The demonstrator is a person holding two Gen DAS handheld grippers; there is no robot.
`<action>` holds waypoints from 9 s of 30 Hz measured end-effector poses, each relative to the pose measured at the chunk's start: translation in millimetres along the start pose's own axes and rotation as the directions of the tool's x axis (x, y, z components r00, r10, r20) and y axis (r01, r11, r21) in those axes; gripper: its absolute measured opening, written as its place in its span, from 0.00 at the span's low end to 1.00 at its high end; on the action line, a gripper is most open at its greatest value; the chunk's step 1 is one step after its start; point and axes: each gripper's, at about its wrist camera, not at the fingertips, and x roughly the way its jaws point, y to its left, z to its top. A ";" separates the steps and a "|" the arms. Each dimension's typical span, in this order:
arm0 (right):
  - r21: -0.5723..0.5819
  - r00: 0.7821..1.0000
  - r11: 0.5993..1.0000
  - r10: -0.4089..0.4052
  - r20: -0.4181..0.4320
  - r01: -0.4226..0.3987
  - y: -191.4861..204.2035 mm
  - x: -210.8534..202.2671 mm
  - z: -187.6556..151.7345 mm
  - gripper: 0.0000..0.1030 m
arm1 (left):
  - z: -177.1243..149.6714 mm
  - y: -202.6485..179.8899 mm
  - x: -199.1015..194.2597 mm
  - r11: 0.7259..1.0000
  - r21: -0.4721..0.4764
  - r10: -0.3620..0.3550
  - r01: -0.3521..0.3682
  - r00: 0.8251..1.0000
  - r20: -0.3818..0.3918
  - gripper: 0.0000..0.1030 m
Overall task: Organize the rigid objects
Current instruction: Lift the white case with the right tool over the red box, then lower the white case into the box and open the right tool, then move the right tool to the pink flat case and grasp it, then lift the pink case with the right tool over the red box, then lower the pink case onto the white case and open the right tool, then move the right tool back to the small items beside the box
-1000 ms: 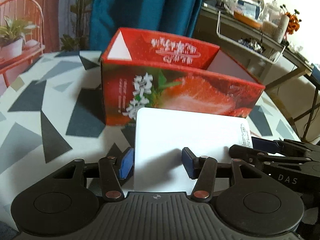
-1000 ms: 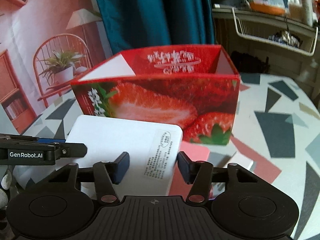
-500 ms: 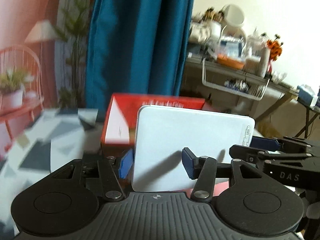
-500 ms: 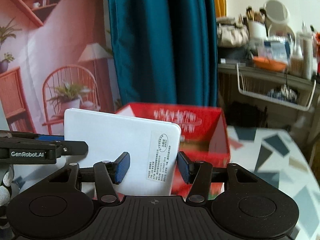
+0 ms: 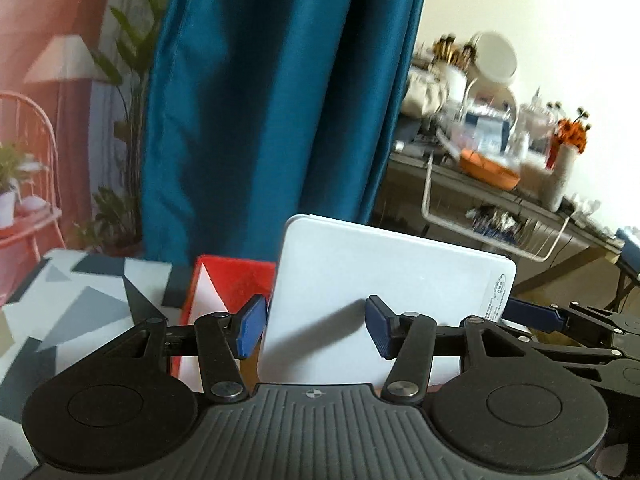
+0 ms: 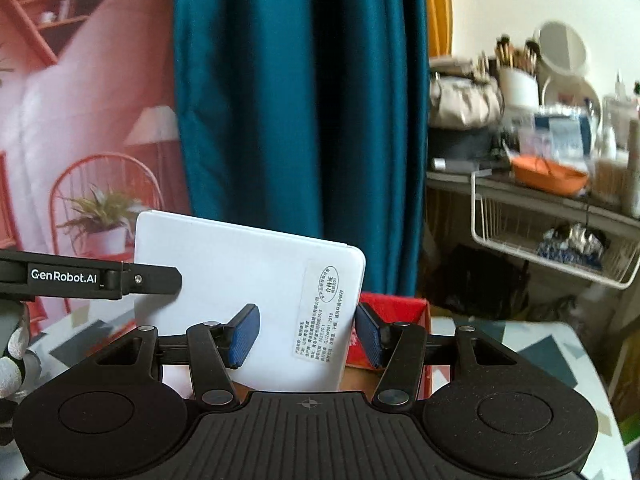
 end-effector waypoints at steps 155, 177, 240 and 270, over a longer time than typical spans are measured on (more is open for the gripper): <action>0.180 0.961 0.983 0.087 -0.261 -0.040 23.6 -48.6 -159.6 0.63 | -151.7 18.3 -24.6 0.994 0.010 -0.108 0.113 0.969 -0.221 0.71; 0.123 0.996 0.990 0.075 -0.056 -0.068 25.8 -82.9 -94.6 0.42 | -107.3 10.1 -71.4 0.996 0.018 -0.088 0.089 0.996 -0.008 0.68; 0.005 0.937 0.998 -0.052 -0.345 0.057 -1.6 86.8 -49.1 0.50 | -49.5 13.0 78.3 0.996 0.089 0.028 -0.003 0.960 -0.278 0.77; 0.036 0.992 0.996 -0.074 -0.101 0.078 18.2 -20.5 -36.0 1.00 | -44.2 11.6 -39.6 0.993 0.086 0.094 -0.086 0.991 -0.091 1.00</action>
